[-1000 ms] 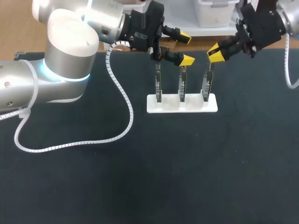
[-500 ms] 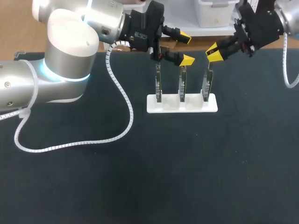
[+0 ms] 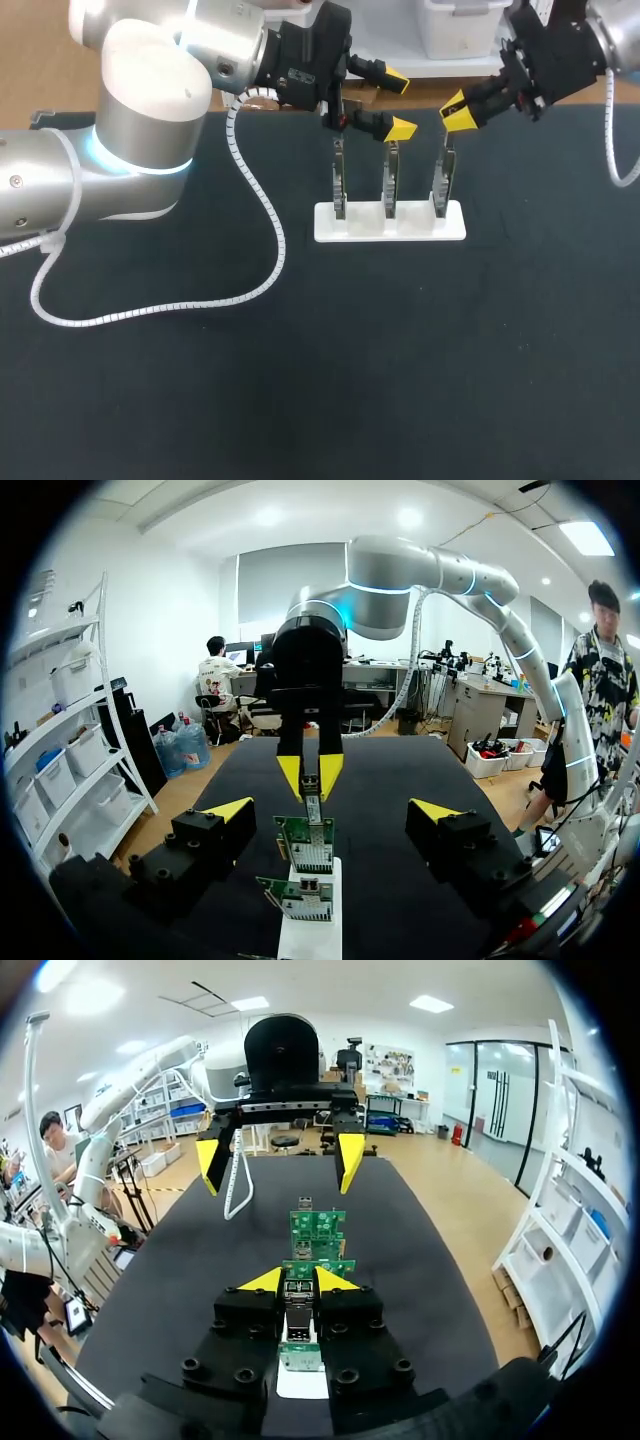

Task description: Pick up the optical module with the left hand, and insert it into the network port with the right hand.

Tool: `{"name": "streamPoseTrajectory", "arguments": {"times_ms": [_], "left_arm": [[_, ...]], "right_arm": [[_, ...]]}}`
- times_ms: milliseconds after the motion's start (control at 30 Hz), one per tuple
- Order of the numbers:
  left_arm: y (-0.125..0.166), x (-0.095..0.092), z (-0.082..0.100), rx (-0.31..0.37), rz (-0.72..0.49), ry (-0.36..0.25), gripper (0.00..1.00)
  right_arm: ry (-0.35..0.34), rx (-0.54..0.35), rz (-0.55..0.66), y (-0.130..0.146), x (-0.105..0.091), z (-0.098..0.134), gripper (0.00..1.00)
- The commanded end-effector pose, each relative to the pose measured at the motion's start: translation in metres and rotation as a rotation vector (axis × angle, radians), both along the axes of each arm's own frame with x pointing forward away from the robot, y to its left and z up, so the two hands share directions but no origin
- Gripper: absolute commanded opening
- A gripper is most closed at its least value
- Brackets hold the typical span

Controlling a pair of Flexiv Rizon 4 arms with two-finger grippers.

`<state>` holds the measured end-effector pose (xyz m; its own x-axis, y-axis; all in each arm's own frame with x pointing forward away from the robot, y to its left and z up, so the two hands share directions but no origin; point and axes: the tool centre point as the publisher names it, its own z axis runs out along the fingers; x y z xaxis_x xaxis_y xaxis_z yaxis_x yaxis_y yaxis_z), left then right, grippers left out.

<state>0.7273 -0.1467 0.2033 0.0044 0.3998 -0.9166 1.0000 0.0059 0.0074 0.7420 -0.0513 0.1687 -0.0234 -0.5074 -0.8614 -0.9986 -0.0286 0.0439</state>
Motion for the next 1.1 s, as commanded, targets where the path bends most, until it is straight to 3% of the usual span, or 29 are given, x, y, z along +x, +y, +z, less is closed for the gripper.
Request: {"name": "streamPoseTrajectory", "arguments": {"times_ms": [33,233,1100], "left_arm": [[0.0,-0.001,0.0,0.002,0.004,0.0,1.0],[0.0,-0.001,0.0,0.002,0.004,0.0,1.0],[0.0,-0.001,0.0,0.002,0.004,0.0,1.0]], "right_arm": [[-0.007,0.012,-0.002,-0.001,-0.001,0.003,0.0],[-0.03,0.024,-0.001,-0.001,0.001,0.012,0.0],[-0.007,-0.013,0.002,-0.005,0.001,-0.003,0.0]]}}
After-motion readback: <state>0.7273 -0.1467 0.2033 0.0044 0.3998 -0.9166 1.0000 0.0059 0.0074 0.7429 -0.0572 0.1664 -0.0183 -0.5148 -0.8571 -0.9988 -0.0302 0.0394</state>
